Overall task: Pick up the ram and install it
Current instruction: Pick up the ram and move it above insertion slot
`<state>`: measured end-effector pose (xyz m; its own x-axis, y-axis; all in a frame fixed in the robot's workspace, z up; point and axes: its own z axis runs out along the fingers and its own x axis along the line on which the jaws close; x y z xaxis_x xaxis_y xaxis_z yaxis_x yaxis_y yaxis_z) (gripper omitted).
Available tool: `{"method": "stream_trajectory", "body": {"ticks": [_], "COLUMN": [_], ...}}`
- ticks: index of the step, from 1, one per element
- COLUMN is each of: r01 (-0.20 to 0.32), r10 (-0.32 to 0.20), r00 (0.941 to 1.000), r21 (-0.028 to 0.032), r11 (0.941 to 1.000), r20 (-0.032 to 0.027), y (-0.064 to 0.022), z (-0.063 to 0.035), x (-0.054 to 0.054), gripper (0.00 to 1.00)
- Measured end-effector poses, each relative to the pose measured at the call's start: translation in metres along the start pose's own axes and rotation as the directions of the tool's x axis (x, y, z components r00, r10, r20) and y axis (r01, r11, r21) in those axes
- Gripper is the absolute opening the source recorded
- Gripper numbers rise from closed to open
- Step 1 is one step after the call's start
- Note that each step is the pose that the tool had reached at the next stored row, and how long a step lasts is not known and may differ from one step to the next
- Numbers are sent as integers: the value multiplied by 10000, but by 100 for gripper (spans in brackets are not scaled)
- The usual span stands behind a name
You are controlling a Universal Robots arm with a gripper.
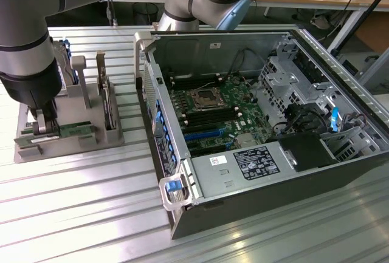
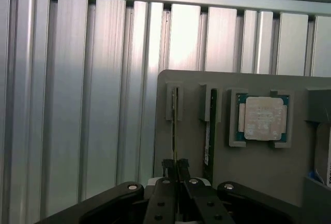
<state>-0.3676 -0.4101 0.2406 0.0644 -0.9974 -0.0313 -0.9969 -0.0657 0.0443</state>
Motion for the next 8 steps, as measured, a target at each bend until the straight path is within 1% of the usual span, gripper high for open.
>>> {"method": "stream_trajectory", "body": {"ticks": [6, 8], "r01": [1, 1], "r10": [-1, -1], "r00": [10000, 10000], "r21": [0, 0], "r11": [10000, 10000], "r20": [0, 0], "y": [3, 4], "z": [-67, -103], "x": [-2, -3], "gripper": [12, 12]}}
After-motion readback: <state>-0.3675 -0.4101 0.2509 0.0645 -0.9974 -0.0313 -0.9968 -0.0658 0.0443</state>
